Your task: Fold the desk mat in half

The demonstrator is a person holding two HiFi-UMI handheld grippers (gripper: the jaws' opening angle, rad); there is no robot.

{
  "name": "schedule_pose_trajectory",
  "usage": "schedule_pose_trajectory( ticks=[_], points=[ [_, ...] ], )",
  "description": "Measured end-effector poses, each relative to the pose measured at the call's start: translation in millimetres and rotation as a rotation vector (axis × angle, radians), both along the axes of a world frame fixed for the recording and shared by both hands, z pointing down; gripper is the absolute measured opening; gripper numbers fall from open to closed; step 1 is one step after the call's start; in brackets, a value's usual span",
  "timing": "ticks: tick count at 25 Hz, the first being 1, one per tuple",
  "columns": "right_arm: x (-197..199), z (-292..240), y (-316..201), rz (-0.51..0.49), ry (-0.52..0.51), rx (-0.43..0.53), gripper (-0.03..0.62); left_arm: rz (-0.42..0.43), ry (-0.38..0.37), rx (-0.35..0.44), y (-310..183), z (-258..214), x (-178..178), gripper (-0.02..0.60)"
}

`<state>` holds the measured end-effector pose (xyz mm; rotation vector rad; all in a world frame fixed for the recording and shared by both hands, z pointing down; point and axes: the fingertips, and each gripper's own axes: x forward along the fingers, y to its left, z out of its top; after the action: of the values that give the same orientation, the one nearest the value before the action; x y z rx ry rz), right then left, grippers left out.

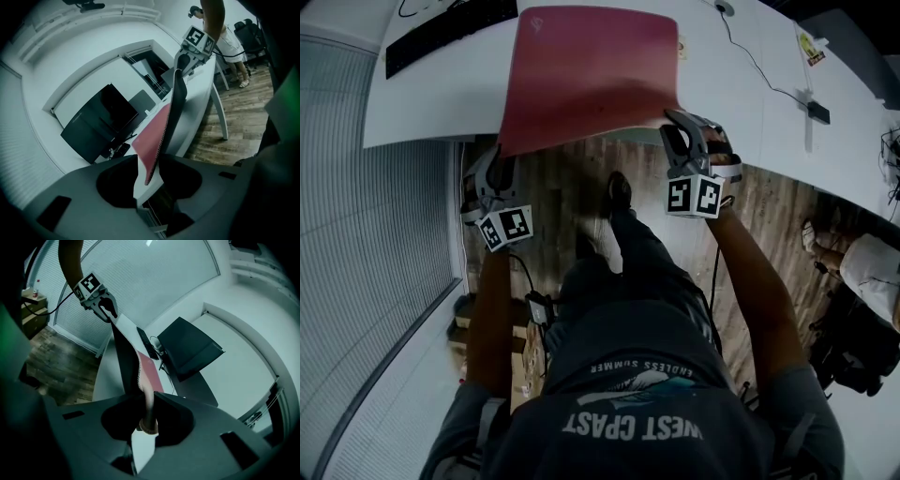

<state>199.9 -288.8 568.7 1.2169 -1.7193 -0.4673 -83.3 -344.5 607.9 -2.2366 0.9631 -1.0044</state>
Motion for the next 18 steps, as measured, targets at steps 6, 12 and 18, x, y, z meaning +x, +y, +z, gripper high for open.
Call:
schedule_pose_trajectory(
  ticks=[6, 12, 18],
  points=[
    [13.4, -11.7, -26.9, 0.011, -0.009, -0.002, 0.075, -0.042, 0.06, 0.038, -31.5, -36.4, 8.7, 0.152],
    [28.1, -13.2, -58.8, 0.02, -0.023, -0.036, 0.076, -0.094, 0.101, 0.062, -70.0, -62.8, 22.5, 0.152],
    [42.0, -7.7, -92.3, 0.013, -0.03, -0.071, 0.077, -0.127, 0.117, 0.067, -99.5, -78.0, 33.1, 0.152]
  ],
)
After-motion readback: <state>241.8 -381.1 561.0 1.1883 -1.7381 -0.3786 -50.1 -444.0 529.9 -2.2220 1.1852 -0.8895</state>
